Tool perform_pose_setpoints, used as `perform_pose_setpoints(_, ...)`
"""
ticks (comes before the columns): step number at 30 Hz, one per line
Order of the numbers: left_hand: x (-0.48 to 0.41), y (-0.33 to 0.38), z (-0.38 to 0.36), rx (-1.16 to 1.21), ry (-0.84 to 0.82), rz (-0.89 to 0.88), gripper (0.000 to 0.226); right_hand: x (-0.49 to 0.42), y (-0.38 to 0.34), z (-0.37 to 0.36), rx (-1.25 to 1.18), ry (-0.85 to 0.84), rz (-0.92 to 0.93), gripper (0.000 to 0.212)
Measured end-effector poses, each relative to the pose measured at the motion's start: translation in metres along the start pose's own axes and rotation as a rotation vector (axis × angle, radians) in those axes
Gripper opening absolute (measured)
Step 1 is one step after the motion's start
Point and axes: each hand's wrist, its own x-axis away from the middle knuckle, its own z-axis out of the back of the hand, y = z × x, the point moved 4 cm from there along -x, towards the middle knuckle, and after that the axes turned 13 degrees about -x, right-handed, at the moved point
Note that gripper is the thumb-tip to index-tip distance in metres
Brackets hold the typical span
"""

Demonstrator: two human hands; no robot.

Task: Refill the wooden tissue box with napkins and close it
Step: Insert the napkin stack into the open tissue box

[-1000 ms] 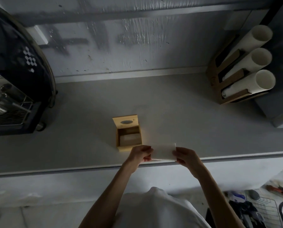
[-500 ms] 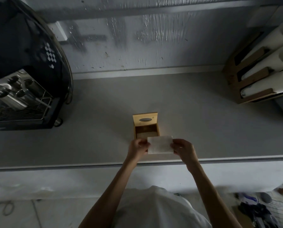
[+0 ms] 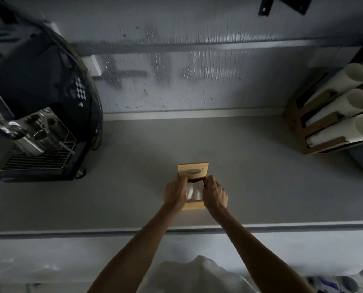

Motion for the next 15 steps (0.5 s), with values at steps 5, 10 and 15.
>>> perform_pose_setpoints(5,-0.007,0.000,-0.022,-0.129,-0.174,-0.129,0.007,-0.001,-0.008,-0.009,0.312,-0.208,0.126,0.026)
perform_pose_setpoints(10,-0.009,0.000,-0.036,-0.131,-0.240,-0.148,0.022,-0.005,-0.012,-0.018,0.502,-0.330,0.115,0.016)
perform_pose_setpoints(15,-0.024,0.011,-0.036,-0.261,-0.065,-0.154,0.043,-0.007,-0.012,-0.021,0.350,-0.322,0.008,0.022)
